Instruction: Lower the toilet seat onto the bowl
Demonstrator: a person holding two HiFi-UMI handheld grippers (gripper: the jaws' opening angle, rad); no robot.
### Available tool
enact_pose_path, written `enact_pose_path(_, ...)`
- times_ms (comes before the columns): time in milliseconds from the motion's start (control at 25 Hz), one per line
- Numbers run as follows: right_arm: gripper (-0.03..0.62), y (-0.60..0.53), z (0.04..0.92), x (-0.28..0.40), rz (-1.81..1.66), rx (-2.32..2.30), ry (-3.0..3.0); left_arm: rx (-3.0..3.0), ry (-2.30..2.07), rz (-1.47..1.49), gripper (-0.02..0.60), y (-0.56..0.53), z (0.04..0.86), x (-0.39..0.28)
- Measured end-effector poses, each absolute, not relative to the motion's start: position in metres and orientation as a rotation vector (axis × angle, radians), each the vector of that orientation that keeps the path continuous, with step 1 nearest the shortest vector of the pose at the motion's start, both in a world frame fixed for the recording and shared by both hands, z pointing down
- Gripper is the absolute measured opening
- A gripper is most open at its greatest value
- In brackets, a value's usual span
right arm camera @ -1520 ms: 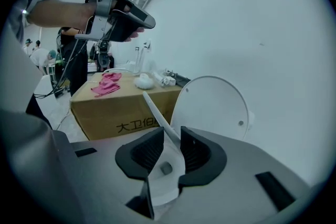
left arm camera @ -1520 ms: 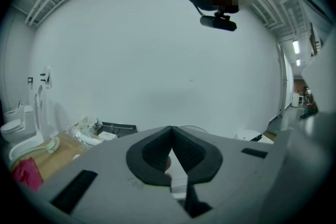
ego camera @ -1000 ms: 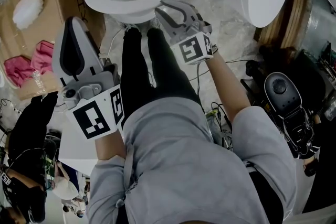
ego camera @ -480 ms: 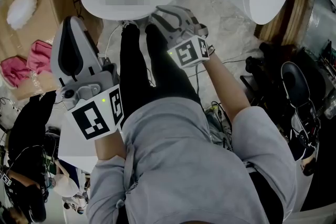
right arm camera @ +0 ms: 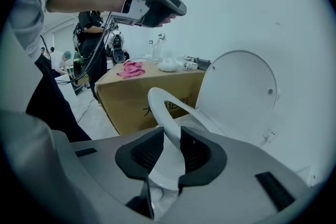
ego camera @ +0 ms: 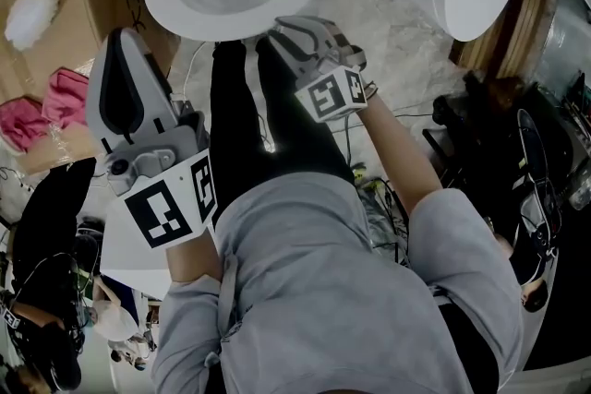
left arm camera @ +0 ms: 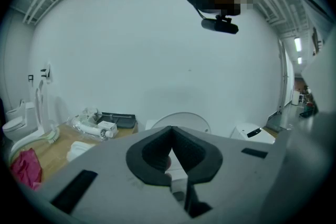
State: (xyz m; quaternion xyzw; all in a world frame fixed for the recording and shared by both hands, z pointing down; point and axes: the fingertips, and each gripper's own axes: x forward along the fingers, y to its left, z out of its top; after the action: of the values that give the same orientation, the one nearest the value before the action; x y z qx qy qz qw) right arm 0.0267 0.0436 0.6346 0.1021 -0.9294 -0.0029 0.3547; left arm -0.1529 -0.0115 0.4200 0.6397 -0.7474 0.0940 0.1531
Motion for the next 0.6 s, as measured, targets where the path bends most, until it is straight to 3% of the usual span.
enact_pose_path(600, 0.086, 0.070, 0.670, 0.035, 0.016, 0.216, -2.363, 1.815, -2.116, 0.295, 0.000, -0.001, 0.449, -0.149)
